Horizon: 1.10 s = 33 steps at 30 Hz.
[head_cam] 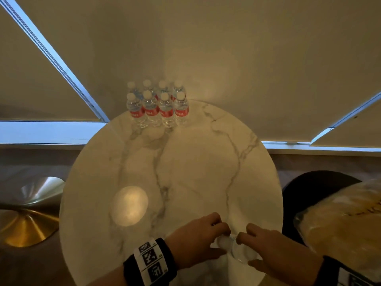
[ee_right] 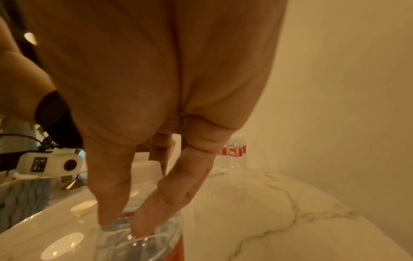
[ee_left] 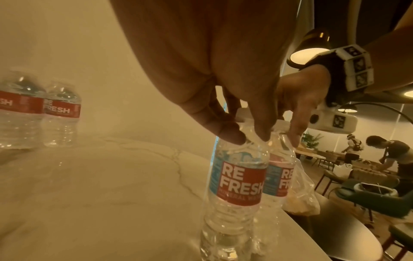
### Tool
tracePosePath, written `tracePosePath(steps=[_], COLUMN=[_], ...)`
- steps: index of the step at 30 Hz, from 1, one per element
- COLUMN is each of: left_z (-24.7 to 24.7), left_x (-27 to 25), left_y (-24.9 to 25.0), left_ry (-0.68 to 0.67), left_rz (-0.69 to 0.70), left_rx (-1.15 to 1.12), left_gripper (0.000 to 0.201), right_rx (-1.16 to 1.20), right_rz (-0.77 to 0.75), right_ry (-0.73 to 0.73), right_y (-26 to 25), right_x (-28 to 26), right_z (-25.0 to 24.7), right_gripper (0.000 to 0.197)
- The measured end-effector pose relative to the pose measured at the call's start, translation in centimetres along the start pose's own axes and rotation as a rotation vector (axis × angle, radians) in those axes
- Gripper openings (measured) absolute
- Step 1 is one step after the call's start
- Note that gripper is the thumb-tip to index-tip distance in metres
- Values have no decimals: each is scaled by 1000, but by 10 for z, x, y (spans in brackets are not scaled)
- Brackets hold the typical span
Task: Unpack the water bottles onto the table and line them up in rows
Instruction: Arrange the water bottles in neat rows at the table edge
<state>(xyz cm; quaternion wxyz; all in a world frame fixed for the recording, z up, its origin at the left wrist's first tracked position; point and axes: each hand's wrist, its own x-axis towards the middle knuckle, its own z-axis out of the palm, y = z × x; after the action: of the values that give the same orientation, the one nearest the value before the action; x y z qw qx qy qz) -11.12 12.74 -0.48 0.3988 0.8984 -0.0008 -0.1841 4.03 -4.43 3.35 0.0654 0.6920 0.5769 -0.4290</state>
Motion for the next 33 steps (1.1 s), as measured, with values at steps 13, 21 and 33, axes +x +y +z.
tracePosePath(steps=[13,21,33], left_z=[-179,-291,-289], left_x=[134,193,197], left_y=[-102,-151,-155], left_ry=[395,343,457], left_rz=[-100,-246,-282], left_rx=[188,377,507], left_gripper=[40,39,49], right_rx=[38,117,-3], right_rz=[181,276,148], right_ry=[508,668,667], right_y=[80,113,89], right_x=[137,256,311], right_z=[-180,-318,-359], right_gripper=[33,38,28])
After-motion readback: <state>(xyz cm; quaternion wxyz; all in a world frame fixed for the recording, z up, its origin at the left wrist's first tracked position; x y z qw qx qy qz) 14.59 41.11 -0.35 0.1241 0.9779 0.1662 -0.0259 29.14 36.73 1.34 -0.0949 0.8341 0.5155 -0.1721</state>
